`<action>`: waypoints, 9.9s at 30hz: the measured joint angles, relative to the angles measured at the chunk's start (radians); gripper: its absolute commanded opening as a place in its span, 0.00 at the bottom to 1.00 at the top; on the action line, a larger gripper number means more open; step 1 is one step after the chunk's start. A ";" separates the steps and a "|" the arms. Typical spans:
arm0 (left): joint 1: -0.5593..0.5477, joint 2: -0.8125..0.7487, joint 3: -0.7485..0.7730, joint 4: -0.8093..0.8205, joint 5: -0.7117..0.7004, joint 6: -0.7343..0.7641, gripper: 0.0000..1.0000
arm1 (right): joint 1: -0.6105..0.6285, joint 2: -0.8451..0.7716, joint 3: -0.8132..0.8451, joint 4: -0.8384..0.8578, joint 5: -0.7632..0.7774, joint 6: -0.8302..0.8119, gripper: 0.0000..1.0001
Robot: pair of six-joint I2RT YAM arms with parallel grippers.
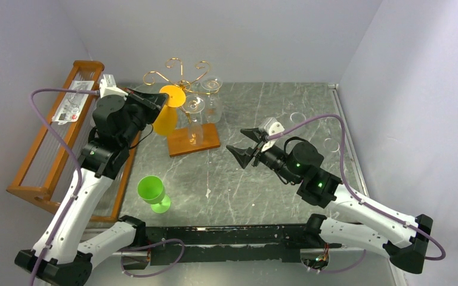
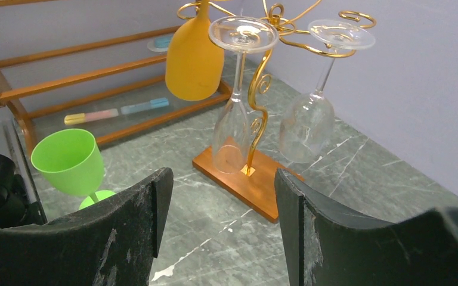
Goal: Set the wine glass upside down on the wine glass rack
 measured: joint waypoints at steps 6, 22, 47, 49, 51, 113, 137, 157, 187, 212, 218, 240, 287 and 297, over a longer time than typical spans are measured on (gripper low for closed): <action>0.028 0.057 -0.008 0.076 0.010 -0.031 0.05 | 0.000 0.003 0.000 -0.003 0.009 -0.001 0.67; 0.089 0.031 -0.055 0.117 -0.149 0.035 0.05 | 0.000 0.026 0.000 -0.003 0.009 0.002 0.67; 0.142 -0.069 -0.174 0.124 -0.077 -0.006 0.05 | 0.000 0.055 0.000 -0.002 0.002 0.019 0.68; 0.145 -0.069 -0.181 0.127 -0.051 -0.015 0.05 | 0.000 0.055 0.000 -0.002 0.002 0.021 0.68; 0.147 -0.069 -0.190 0.130 -0.023 -0.018 0.05 | 0.000 0.054 0.000 -0.002 0.002 0.023 0.68; 0.157 -0.370 0.019 -0.348 -0.125 0.552 0.92 | 0.417 0.774 0.439 -0.147 0.369 0.789 0.68; 0.157 -0.362 0.037 -0.424 -0.135 0.520 0.93 | 0.463 1.060 0.775 -0.587 0.552 0.900 0.00; 0.157 -0.377 -0.090 -0.473 0.074 0.321 0.94 | 0.432 0.318 0.044 -0.016 0.802 0.754 0.00; 0.157 -0.597 -0.182 -0.569 0.262 -0.135 0.94 | 0.317 0.323 -0.201 0.782 0.544 0.647 0.00; 0.157 -0.576 -0.285 -0.418 0.332 -0.506 0.39 | 0.316 0.591 -0.157 1.321 0.151 0.149 0.00; 0.157 -0.555 -0.290 -0.419 0.330 -0.520 0.39 | 0.319 0.608 -0.146 1.323 0.119 0.094 0.00; 0.159 -0.607 -0.346 -0.257 0.272 -0.376 0.05 | 0.309 0.367 -0.112 0.795 0.046 0.186 0.53; 0.159 -0.566 -0.350 0.163 0.741 1.010 0.05 | 0.175 0.504 0.496 0.066 -0.094 1.285 0.45; 0.159 -0.567 -0.350 0.163 0.776 1.020 0.05 | 0.172 0.534 0.524 0.042 -0.103 1.304 0.16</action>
